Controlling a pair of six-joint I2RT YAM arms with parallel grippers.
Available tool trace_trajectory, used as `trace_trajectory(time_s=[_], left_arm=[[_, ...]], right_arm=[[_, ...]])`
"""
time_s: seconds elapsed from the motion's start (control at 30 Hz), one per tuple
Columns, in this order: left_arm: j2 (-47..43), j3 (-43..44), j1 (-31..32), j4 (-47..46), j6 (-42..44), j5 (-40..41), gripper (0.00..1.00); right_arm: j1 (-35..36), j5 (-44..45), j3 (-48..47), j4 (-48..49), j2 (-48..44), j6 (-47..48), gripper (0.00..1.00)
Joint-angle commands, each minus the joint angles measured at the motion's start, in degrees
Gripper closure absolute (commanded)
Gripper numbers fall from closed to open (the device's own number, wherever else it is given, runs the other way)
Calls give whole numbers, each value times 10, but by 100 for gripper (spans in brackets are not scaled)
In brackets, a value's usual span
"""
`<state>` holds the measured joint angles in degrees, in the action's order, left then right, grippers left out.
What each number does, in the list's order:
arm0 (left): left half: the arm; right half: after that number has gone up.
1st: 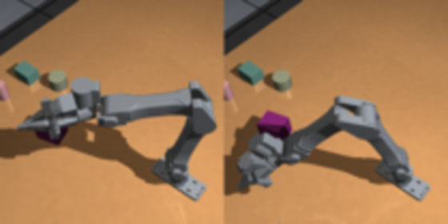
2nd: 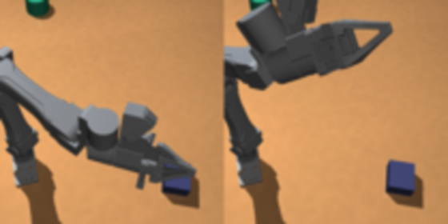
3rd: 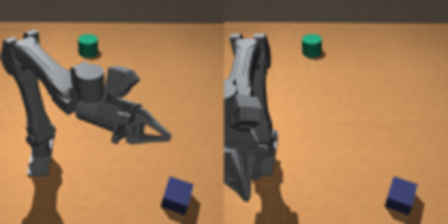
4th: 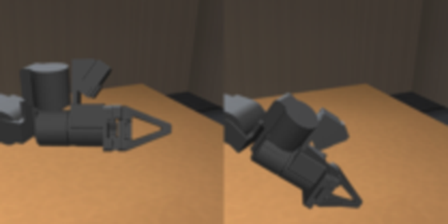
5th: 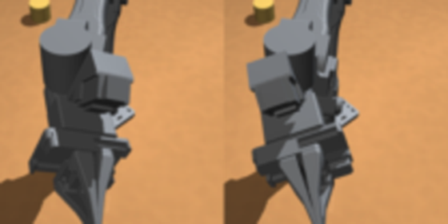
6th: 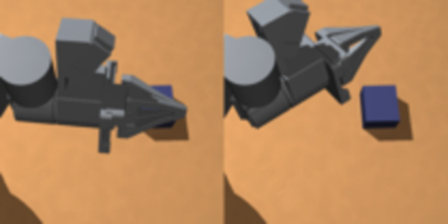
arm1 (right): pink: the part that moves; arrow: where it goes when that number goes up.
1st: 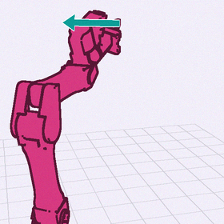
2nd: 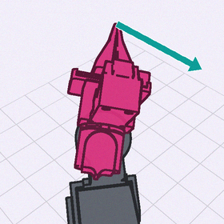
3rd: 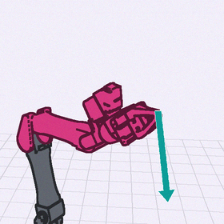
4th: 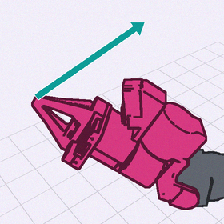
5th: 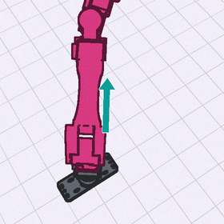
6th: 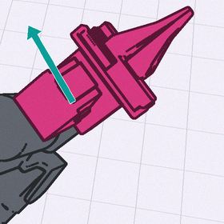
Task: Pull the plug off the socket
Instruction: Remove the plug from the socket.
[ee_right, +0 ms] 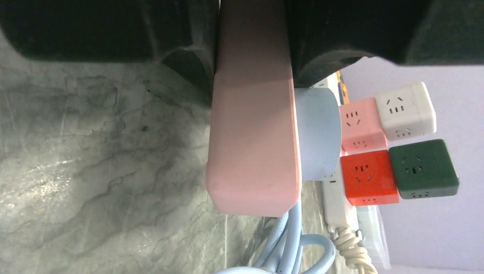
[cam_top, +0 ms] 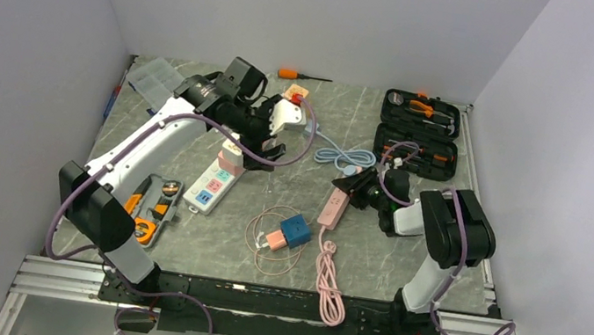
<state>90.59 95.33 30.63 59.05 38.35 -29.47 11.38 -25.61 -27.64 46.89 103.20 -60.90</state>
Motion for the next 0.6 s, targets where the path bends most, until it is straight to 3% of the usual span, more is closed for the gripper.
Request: trace_trajectory(time_s=[0.0, 0.1, 0.3, 0.57], left_arm=[[14, 10, 21, -41, 27, 2, 1], [28, 17, 24, -73, 46, -24, 1], [67, 26, 38, -166, 107, -47, 1], [210, 188, 49, -154, 142, -64, 1]], right_arm=[[4, 32, -23, -69, -65, 64, 84], [5, 39, -48, -137, -107, 104, 100], [4, 29, -102, -221, -177, 173, 100], [3, -34, -182, -264, -190, 259, 100]])
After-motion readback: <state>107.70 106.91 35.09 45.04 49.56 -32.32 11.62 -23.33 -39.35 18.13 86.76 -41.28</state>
